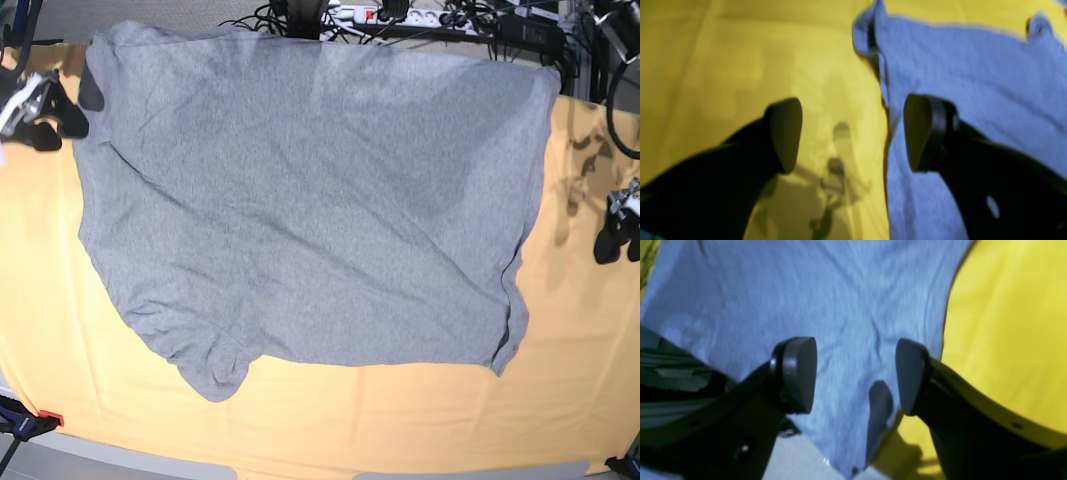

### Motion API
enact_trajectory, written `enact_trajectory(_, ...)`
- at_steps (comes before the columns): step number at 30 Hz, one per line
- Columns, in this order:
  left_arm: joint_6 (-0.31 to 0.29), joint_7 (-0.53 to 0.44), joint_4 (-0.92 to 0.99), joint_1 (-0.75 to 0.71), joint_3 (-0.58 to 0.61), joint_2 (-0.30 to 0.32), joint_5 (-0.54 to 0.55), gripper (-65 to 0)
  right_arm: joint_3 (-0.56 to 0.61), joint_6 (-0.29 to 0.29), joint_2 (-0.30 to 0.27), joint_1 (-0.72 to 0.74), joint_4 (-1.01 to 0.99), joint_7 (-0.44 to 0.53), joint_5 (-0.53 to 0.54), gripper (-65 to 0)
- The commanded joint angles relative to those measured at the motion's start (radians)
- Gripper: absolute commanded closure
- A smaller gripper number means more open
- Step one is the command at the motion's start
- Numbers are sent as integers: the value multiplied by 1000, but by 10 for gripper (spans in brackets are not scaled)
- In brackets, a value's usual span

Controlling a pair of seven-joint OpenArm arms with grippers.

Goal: Layout the t-shirt on the table in an organized manner, then fold the t-shirt properly
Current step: 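Release the shoulders with both grippers and lay the shirt flat, then move both grippers to the shirt hem corners and grasp them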

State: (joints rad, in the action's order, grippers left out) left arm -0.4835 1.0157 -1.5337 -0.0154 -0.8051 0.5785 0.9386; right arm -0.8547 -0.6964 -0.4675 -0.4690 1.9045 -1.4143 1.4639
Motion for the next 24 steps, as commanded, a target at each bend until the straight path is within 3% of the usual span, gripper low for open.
enact_trajectory(1, 9, -39, 25, 40, 19, 19, -8, -481, -10, -2, -20, 12, 13, 18, 20, -390)
enact_trajectory(4, 37, -82, 172, 138, 102, 10, -58, -481, -9, -2, -14, 44, 13, 18, 20, -390)
enact_trajectory(10, 19, -195, 450, 361, 255, 3, -74, -481, -9, -2, -15, 54, 13, 18, 20, -390)
enact_trajectory(16, 10, -433, 676, 563, 426, -35, -290, -481, -9, -2, -15, 54, 13, 18, 20, -390)
enact_trajectory(22, 173, -600, 820, 682, 501, -135, -482, -481, -9, -2, -14, 53, 13, 18, 20, -390)
enact_trajectory(24, 182, -605, 845, 698, 504, -171, -518, -481, -9, -2, -14, 53, 13, 18, 20, -390)
